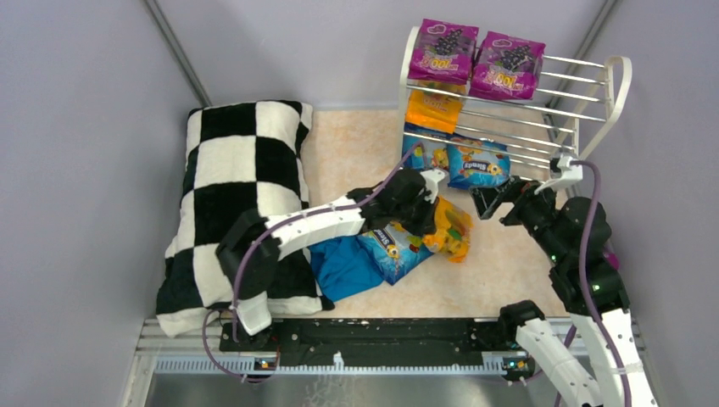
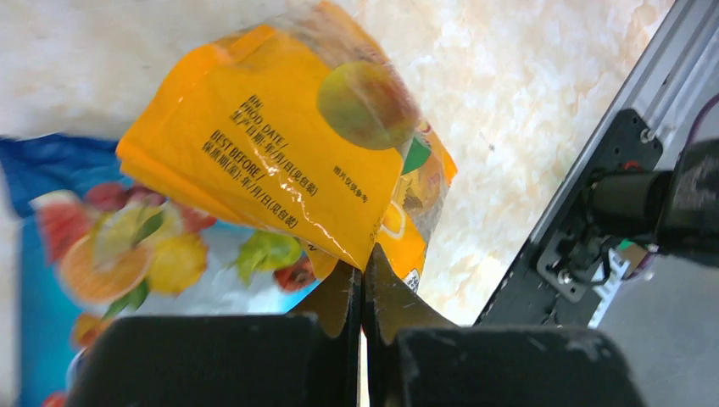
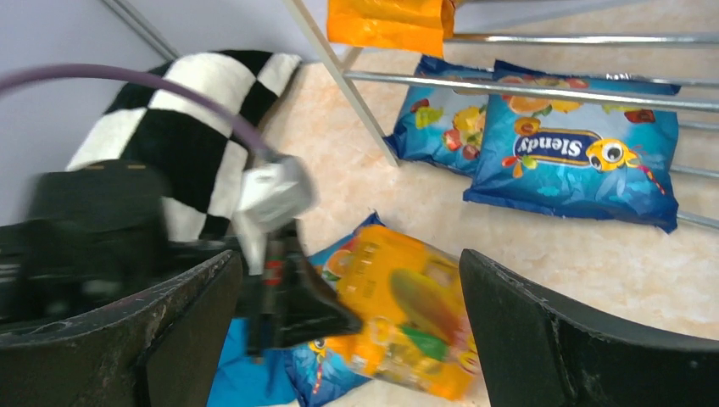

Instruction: Place and organize the candy bags onto the shelf

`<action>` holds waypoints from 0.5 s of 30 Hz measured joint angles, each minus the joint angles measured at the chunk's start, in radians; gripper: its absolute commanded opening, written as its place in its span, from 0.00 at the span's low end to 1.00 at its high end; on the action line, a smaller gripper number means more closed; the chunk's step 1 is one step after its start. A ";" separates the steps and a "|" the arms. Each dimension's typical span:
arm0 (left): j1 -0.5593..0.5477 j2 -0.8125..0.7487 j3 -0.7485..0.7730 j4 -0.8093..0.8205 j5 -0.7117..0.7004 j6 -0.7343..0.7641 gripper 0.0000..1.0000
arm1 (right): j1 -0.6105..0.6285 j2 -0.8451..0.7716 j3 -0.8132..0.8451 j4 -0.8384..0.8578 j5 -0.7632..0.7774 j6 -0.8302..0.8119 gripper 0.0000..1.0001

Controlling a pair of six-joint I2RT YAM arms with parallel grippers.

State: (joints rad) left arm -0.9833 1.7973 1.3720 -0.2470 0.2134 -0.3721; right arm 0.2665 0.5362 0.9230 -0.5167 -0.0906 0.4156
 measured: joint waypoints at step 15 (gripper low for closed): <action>0.039 -0.485 -0.158 -0.159 -0.185 0.321 0.00 | 0.000 0.187 -0.244 0.279 -0.322 0.212 0.99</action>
State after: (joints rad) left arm -0.9443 1.3121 1.2137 -0.4057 0.0288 -0.0509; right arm 0.2665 0.7227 0.6788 -0.2375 -0.4122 0.6281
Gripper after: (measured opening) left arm 0.012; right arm 0.985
